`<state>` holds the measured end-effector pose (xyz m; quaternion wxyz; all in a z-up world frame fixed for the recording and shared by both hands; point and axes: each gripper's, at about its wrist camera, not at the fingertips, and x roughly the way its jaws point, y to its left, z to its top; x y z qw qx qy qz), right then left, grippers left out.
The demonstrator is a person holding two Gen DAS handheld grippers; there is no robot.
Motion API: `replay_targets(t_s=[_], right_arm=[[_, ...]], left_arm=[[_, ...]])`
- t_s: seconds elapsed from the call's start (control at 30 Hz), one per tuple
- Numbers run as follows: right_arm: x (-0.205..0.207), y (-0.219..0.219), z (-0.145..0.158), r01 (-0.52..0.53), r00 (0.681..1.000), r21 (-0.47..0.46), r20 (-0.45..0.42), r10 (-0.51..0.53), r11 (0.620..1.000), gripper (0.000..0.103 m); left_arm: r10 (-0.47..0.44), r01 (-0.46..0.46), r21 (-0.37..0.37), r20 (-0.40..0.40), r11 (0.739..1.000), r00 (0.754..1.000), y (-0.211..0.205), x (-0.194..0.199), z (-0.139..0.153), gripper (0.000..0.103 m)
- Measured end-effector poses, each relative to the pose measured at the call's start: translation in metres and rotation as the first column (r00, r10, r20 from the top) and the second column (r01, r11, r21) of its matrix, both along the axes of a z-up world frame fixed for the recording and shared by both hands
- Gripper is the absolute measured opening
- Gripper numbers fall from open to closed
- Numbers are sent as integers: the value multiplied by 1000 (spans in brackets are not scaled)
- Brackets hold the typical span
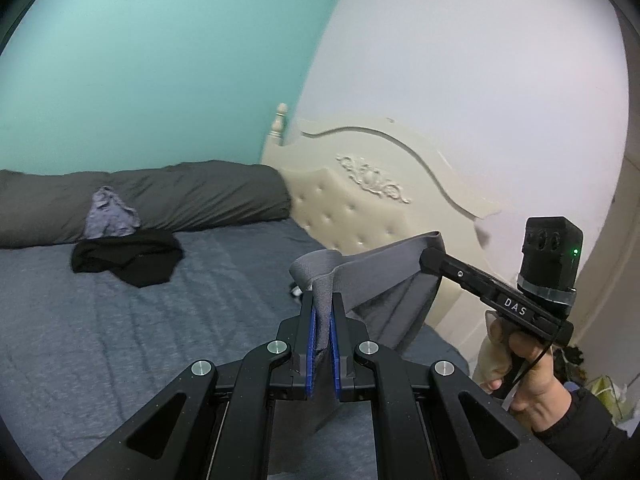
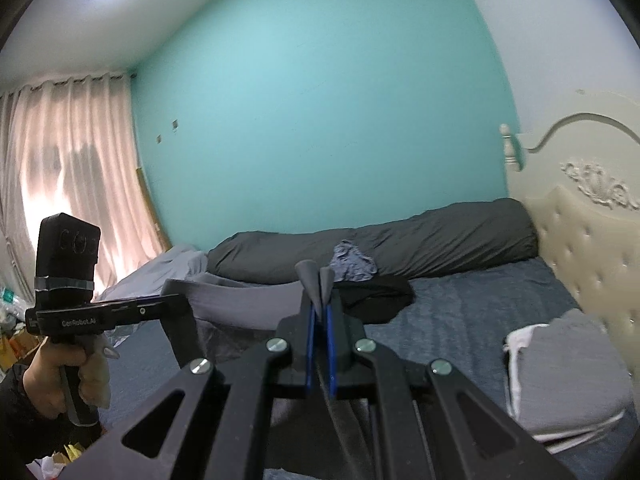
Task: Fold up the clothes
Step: 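Carry the folded grey garment with both grippers toward the clothes stack by the headboard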
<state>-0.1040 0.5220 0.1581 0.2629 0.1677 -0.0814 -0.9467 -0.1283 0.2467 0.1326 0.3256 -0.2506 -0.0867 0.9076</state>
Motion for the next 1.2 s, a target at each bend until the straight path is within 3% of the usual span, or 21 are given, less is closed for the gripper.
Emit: replay_targets(t_s=[0.17,0.67,0.93,1.2], right_arm=[[7,57,-3,58,998,-6,9,-58,998,5],[2,211,-6,226,974,40,15,-227,973,5],[-17,280,-32,291,955,46,46,-293,956,5],[-50,318,-62,327,941,37,84,-329,944,5]], left_arm=[[-64,64,19,17,998,998,55,-9,-2,6],[-253,254,-35,26,967,967,241,-55,-11,6],[-282,285,-54,56,957,958,304,-88,-36,6],[-261,268,-76,83,961,962,346,-124,-65,6]])
